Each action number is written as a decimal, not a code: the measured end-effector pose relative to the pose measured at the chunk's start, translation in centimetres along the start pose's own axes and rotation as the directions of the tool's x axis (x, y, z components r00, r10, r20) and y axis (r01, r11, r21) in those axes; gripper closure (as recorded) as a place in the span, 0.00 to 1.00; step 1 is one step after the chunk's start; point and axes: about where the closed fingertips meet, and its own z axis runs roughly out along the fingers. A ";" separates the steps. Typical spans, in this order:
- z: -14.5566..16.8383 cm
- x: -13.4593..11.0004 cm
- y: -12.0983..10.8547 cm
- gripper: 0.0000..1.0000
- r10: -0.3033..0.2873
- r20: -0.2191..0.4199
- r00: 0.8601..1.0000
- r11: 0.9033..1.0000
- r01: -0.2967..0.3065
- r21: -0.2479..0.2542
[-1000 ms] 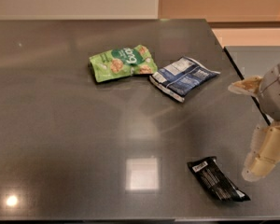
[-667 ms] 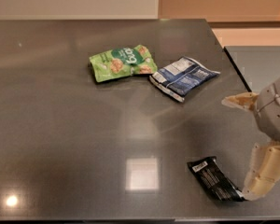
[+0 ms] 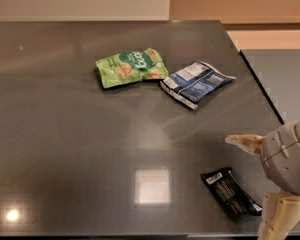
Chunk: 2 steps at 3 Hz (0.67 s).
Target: Move rxbar chocolate near blue chip bag
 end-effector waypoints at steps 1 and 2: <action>0.7 0.3 0.4 0.00 -0.006 -0.004 1.000 1.000 0.006 -0.009; 1.0 0.6 0.5 0.15 -0.004 -0.010 1.000 1.000 0.004 -0.016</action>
Offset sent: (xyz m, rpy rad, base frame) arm -0.0029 -0.0061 -0.0169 -0.0192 0.0260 0.0045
